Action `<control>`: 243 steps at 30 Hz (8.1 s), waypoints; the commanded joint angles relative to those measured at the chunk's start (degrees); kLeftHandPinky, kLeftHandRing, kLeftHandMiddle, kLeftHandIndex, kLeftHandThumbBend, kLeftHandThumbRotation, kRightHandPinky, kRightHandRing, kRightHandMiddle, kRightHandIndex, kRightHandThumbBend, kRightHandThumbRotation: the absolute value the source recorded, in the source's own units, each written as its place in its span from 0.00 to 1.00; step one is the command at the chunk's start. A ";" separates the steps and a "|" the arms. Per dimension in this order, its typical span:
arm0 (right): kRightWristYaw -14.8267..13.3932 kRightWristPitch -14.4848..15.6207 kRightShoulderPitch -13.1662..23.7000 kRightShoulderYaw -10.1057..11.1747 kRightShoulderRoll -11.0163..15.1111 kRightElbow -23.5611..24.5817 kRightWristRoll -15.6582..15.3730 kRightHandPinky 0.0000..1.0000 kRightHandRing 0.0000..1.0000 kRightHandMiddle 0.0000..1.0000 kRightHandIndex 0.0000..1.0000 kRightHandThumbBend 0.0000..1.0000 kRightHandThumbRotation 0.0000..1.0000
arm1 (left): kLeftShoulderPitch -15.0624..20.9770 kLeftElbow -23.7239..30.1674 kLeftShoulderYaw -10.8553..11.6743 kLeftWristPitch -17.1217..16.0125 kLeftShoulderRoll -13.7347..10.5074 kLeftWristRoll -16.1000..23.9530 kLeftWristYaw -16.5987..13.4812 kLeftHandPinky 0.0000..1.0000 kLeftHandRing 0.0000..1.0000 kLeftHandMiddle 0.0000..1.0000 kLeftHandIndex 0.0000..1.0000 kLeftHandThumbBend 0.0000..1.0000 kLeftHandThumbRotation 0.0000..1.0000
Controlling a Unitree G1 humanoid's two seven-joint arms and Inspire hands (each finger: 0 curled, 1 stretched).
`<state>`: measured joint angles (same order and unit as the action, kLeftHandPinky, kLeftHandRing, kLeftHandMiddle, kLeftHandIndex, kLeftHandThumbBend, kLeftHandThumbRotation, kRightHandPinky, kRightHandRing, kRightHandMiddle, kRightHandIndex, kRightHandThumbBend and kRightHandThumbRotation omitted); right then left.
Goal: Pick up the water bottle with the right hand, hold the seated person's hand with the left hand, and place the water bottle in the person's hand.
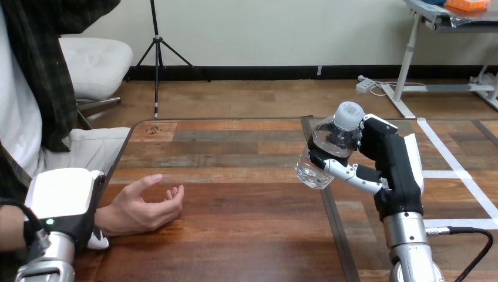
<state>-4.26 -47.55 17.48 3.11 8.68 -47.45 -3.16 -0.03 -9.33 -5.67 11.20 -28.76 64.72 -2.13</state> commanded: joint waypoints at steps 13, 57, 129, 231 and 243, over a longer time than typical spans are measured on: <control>0.41 -0.66 2.34 0.88 -0.23 3.82 1.10 0.42 0.45 0.48 0.50 0.72 0.00 | 4.67 -4.68 -4.02 0.55 -1.62 -1.82 -1.98 0.78 0.81 0.83 0.80 0.88 0.00; 1.74 -0.90 3.01 1.73 0.45 3.01 2.25 0.40 0.44 0.49 0.50 0.73 0.00 | 7.51 -5.80 -9.12 8.11 -1.84 -3.90 6.28 0.57 0.59 0.61 0.63 0.80 0.00; 3.12 -0.22 4.22 2.77 0.71 2.17 2.81 0.36 0.42 0.50 0.52 0.74 0.00 | 4.80 -8.08 -9.18 -1.78 -1.23 -13.67 -4.79 0.50 0.51 0.54 0.54 0.78 0.00; 5.74 0.19 4.24 1.66 -0.90 7.18 4.31 0.37 0.41 0.48 0.51 0.73 0.00 | 5.35 -7.71 -10.76 -9.90 -0.06 -16.58 -13.69 0.36 0.38 0.42 0.41 0.78 0.00; 9.84 2.33 3.36 0.77 -2.61 12.11 7.88 0.36 0.41 0.48 0.51 0.70 0.00 | 3.93 -3.19 -10.95 -10.60 0.25 -16.08 -13.96 0.34 0.36 0.40 0.39 0.81 0.00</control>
<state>3.33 -45.41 17.28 4.30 7.55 -41.15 1.23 3.81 -16.90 -14.86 2.43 -29.32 47.98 -15.54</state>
